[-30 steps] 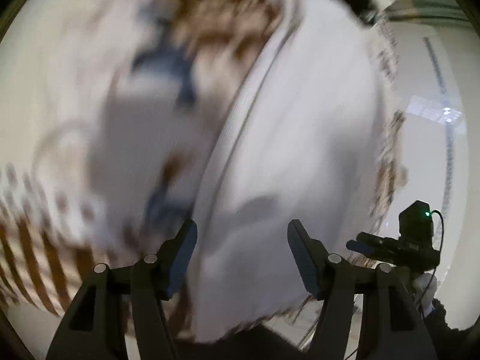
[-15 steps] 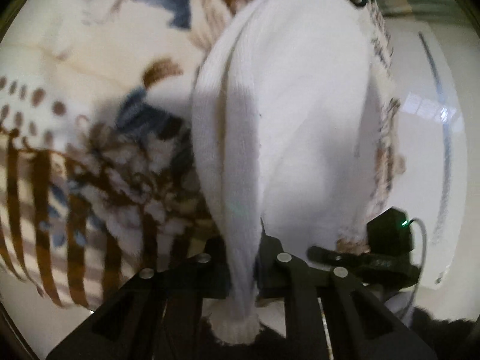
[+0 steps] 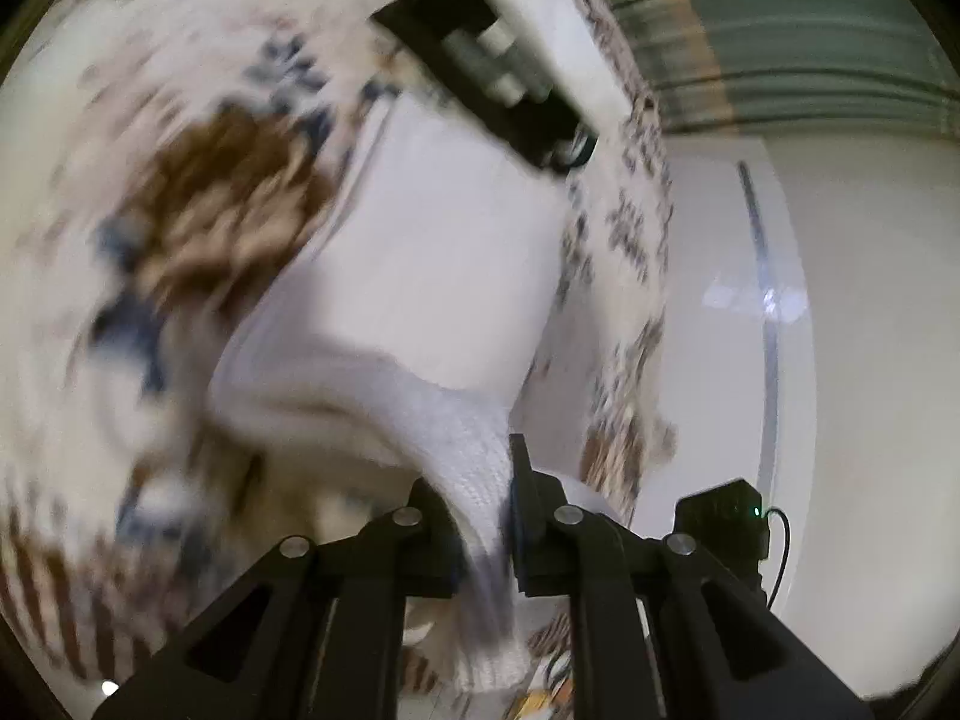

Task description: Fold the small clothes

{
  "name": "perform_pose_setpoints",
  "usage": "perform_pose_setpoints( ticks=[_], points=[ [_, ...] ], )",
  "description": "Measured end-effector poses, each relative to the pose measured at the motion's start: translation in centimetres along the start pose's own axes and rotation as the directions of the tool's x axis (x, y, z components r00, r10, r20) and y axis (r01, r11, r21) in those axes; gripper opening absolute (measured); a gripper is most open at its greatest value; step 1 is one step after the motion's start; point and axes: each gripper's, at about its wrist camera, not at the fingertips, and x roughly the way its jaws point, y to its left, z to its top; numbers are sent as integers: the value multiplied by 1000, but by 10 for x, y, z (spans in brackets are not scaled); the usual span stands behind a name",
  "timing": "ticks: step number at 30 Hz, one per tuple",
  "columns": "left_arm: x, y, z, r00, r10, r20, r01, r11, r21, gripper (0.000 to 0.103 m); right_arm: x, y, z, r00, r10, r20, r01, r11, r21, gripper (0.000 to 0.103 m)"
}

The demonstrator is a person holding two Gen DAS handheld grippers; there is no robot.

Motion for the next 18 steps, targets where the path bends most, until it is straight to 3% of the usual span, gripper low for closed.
perform_pose_setpoints(
  ticks=[6,8,10,12,13,14,16,18],
  points=[
    [59,-8,103,995,-74,64,78,996,-53,13,6,30,142,992,3,124,-2,1000,-8,15],
    [72,-3,134,994,-71,77,78,993,-91,24,16,36,188,990,0,142,-2,1000,10,17],
    [79,-1,158,991,-83,105,95,989,-112,45,23,38,216,988,3,156,-8,1000,29,22],
    [76,2,176,982,-137,129,153,980,-127,51,21,38,238,983,44,178,-51,998,38,37],
    [73,2,180,981,-140,137,156,981,-117,57,17,39,244,979,70,193,-78,996,37,56],
    [69,1,182,982,-117,145,131,987,-93,58,13,38,240,975,83,205,-91,995,31,67],
    [66,-2,182,988,-46,148,50,999,-19,58,4,36,235,972,60,228,-64,998,13,67],
    [76,-6,182,991,58,120,-67,995,69,58,3,32,229,970,-83,230,89,996,-14,67]
  ],
)
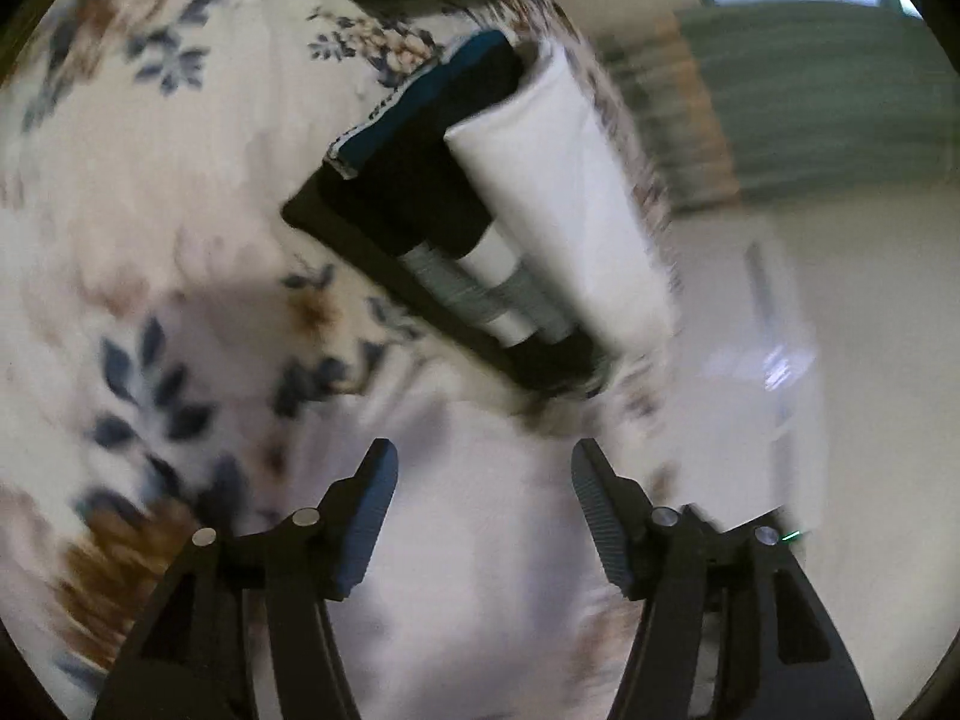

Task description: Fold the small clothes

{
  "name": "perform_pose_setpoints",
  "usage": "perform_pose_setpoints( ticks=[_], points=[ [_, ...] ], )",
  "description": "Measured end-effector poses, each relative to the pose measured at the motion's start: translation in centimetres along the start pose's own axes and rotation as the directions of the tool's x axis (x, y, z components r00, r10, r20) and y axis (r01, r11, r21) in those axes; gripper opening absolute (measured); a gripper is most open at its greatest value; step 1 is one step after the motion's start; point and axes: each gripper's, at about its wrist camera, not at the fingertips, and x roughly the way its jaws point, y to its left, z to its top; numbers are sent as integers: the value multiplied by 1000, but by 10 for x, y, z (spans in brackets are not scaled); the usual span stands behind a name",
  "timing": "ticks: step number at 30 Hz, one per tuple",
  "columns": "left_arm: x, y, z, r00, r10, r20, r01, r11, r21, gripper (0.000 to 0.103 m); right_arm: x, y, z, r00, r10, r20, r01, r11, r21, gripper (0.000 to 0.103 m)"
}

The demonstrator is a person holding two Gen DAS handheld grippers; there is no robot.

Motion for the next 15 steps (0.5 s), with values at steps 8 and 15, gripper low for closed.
perform_pose_setpoints(
  ticks=[8,15],
  points=[
    [78,-10,3,969,229,-91,-196,941,277,5,46,-7,-11,967,-252,-49,243,959,-147,12],
    [50,-1,22,985,170,-16,-165,971,174,5,26,21,8,968,-239,73,248,954,-168,8]
  ],
)
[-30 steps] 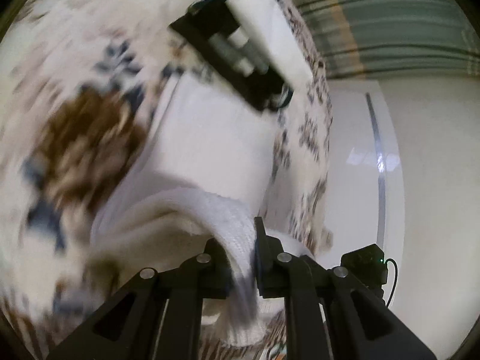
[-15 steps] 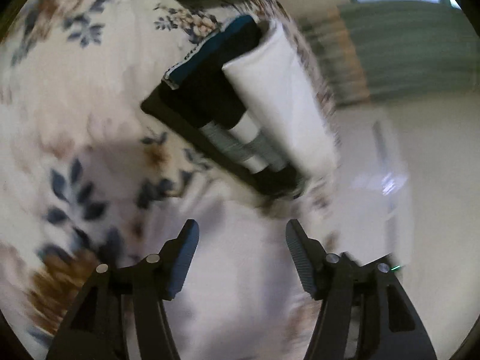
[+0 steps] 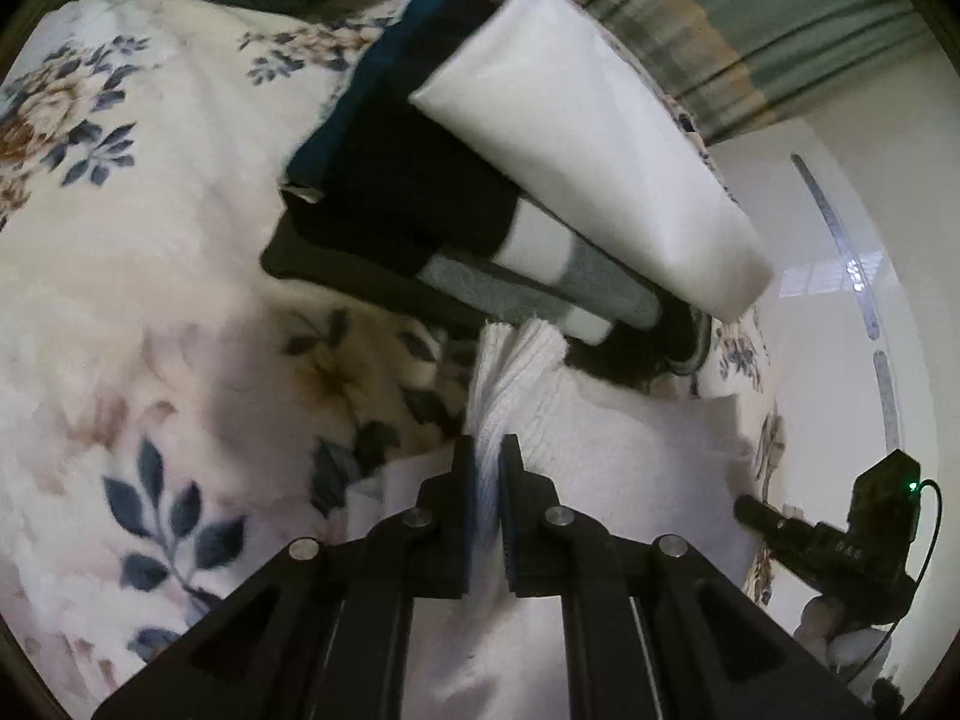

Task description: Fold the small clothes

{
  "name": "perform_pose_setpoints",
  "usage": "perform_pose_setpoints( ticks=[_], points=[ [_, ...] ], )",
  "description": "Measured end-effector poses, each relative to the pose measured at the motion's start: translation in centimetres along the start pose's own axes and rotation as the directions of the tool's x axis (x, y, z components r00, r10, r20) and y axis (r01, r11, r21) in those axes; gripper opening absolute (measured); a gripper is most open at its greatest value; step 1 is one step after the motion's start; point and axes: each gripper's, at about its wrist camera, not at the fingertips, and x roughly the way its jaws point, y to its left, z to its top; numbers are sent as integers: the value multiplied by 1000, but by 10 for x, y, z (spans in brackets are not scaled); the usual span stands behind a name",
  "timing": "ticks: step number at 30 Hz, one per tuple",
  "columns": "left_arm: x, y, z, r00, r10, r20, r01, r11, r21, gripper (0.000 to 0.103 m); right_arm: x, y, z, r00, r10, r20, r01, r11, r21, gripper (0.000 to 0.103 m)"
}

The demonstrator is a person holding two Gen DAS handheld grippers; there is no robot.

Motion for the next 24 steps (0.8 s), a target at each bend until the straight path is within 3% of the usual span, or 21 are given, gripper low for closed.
perform_pose_setpoints(
  ticks=[4,5,7,8,9,10,11,12,14,15,16,19,21,24],
  points=[
    [38,34,7,994,4,-106,-16,994,-110,5,34,-15,18,990,-126,-61,128,991,27,5],
    [44,40,7,992,-23,-127,6,990,-138,5,49,-22,22,981,-156,-115,161,986,36,5],
    [45,37,9,987,-58,-149,38,991,-132,10,59,-31,28,979,-121,-165,138,986,92,9],
    [41,31,11,987,-60,-147,44,993,-111,12,53,-31,32,987,-83,-138,98,990,106,11],
    [38,27,12,988,-60,-141,48,995,-93,23,48,-28,34,991,-65,-119,76,993,94,14],
    [35,23,14,988,-69,-136,59,995,-78,42,44,-24,38,993,-56,-107,64,995,76,29],
    [34,19,15,987,-95,-128,86,994,-72,48,43,-23,40,993,-52,-104,60,996,72,46],
    [35,16,16,987,-112,-119,105,992,-66,49,44,-22,43,994,-38,-104,45,997,70,49],
    [43,10,18,987,-104,-123,101,994,-34,46,57,-23,45,989,-42,-140,52,996,72,47],
    [47,6,19,989,-84,-125,82,996,-19,30,62,-24,45,988,-44,-149,55,996,75,40],
    [50,3,19,989,-81,-126,81,997,-10,6,66,-24,45,988,-37,-149,49,996,76,6],
    [46,-5,24,995,-50,-83,51,999,14,5,60,-13,44,993,-46,-112,49,998,24,6],
    [40,4,28,997,-49,-57,47,999,-22,5,48,-11,48,996,-60,-72,61,998,12,5],
    [60,32,28,992,-38,-119,27,995,-99,5,56,-25,58,988,-134,-75,137,990,35,4]
  ],
)
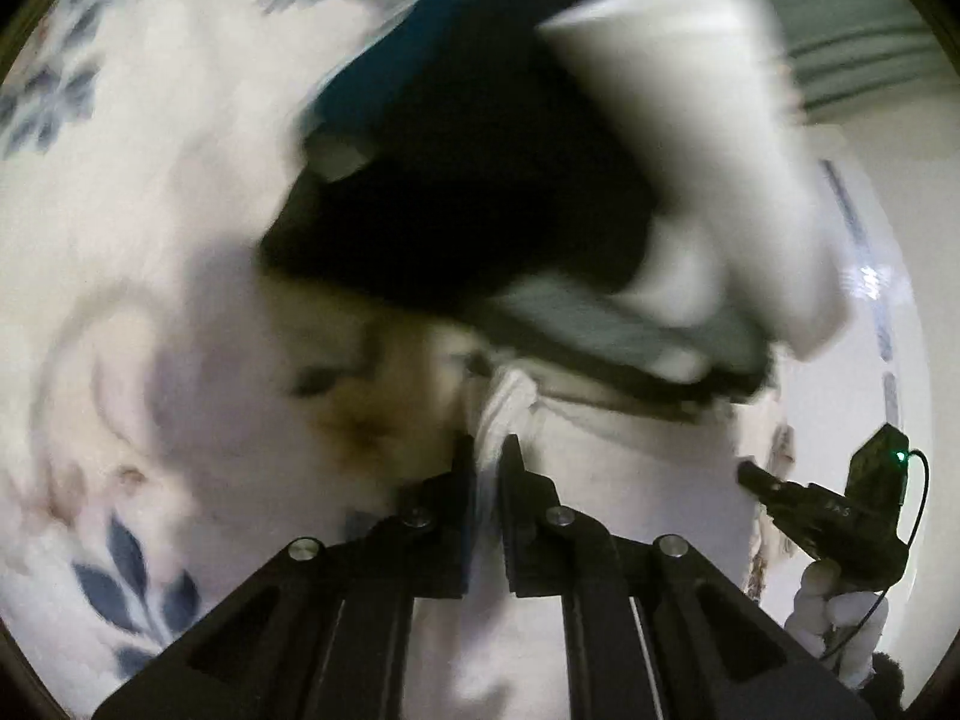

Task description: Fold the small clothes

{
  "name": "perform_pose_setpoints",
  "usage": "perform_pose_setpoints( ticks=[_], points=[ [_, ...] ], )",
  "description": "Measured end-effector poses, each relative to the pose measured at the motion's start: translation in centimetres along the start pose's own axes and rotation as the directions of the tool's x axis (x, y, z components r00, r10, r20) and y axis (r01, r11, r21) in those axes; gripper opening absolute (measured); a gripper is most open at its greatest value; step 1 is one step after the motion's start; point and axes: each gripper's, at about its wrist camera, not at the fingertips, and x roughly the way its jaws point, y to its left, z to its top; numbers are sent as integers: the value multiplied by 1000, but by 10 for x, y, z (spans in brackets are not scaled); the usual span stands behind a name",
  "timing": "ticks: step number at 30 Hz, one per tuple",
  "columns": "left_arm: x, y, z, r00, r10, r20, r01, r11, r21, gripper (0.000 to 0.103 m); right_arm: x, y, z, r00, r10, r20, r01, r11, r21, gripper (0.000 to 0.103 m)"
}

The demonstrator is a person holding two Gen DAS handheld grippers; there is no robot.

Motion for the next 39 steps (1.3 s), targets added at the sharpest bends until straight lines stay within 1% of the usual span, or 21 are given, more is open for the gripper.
perform_pose_setpoints(
  ticks=[2,4,6,7,8,9,10,11,13,17,18,22,24,27,28,29,30,31,32,35,39],
  points=[
    [8,8,0,999,-20,-31,19,1000,-24,6,15,-3,1,998,-12,-59,12,1000,8,4],
    [3,5,1,999,-37,-36,36,999,-11,7,14,5,-1,998,-40,-48,38,999,-36,4],
    [-12,9,4,997,-60,-41,60,998,-17,10,12,5,0,998,-21,-52,19,999,-29,6],
    [-21,14,6,995,-85,-44,84,996,-29,18,12,4,1,997,11,-75,-12,1000,-10,9],
    [-29,17,6,993,-107,-41,105,994,-42,27,11,1,3,994,44,-101,-43,999,10,20],
    [-36,19,6,992,-117,-35,116,992,-43,46,8,-3,3,991,66,-120,-64,998,20,29],
    [-46,21,4,989,-150,-22,149,988,-38,54,1,-7,3,988,92,-123,-89,996,28,47],
    [-54,25,-1,982,-186,-12,185,982,-39,57,-6,-11,1,985,130,-117,-126,991,38,64],
    [-63,31,-14,972,-234,-18,233,971,-53,59,-16,-21,-7,970,203,-132,-198,979,54,78],
    [-53,43,-52,950,-301,-86,292,951,-98,62,-10,-53,-43,911,334,-241,-311,942,126,89],
    [-42,45,-63,941,-316,-121,302,946,-116,63,-4,-59,-52,896,358,-263,-331,933,145,89],
    [-7,32,-81,931,-319,-178,302,946,-118,65,28,-73,-85,825,454,-337,-400,890,219,89],
    [0,28,-80,928,-340,-153,323,938,-127,65,47,-73,-94,788,501,-357,-439,864,245,93],
    [-2,25,-73,919,-378,-116,358,920,-162,64,63,-66,-98,755,552,-354,-483,834,269,94],
    [-3,20,-72,921,-373,-113,355,923,-150,59,64,-63,-98,756,553,-349,-485,832,268,94],
    [-8,15,-70,927,-358,-112,344,930,-126,47,65,-58,-97,760,551,-344,-486,834,260,93],
    [-12,11,-70,932,-346,-112,334,936,-113,17,64,-53,-97,773,537,-337,-480,843,244,90],
    [-13,7,-72,930,-351,-105,340,934,-107,18,62,-50,-97,787,524,-326,-469,851,236,70],
    [-22,8,-76,935,-344,-86,336,937,-95,17,59,-48,-98,793,520,-316,-468,853,231,57],
    [-38,-11,-77,935,-348,-64,342,936,-80,17,37,-46,-100,810,519,-275,-467,853,235,48],
    [-73,-42,-85,934,-352,-62,350,936,-33,17,-6,-32,-106,817,518,-255,-481,855,197,47]
  ],
)
